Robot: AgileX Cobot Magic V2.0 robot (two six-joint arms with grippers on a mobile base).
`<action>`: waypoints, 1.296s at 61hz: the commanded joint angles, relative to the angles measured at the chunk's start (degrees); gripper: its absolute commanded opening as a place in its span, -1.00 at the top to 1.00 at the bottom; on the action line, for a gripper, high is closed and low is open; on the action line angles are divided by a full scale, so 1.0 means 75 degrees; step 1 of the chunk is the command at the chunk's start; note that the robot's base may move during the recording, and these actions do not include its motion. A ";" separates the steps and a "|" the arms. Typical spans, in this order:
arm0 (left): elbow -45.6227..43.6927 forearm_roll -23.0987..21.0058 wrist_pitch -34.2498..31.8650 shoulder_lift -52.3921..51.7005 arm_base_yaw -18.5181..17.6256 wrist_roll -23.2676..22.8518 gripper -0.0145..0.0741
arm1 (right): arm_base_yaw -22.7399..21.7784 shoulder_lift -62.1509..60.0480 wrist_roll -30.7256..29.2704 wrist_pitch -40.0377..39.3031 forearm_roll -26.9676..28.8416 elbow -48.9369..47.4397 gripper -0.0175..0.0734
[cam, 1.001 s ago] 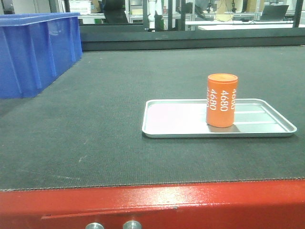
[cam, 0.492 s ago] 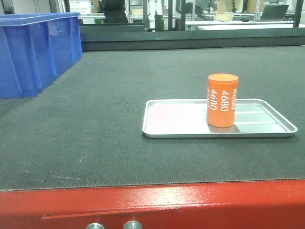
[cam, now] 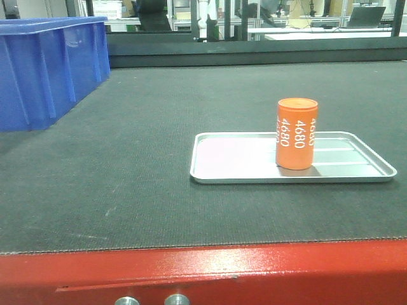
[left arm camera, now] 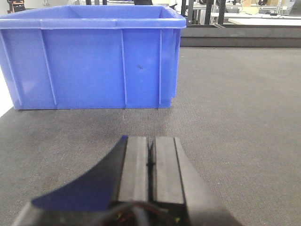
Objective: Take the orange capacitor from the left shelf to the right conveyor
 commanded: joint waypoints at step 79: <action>0.0200 -0.0046 -0.0686 -0.0074 -0.0035 -0.0031 0.96 | -0.1102 -0.0159 -0.2133 -0.1147 0.1674 -0.0159 0.51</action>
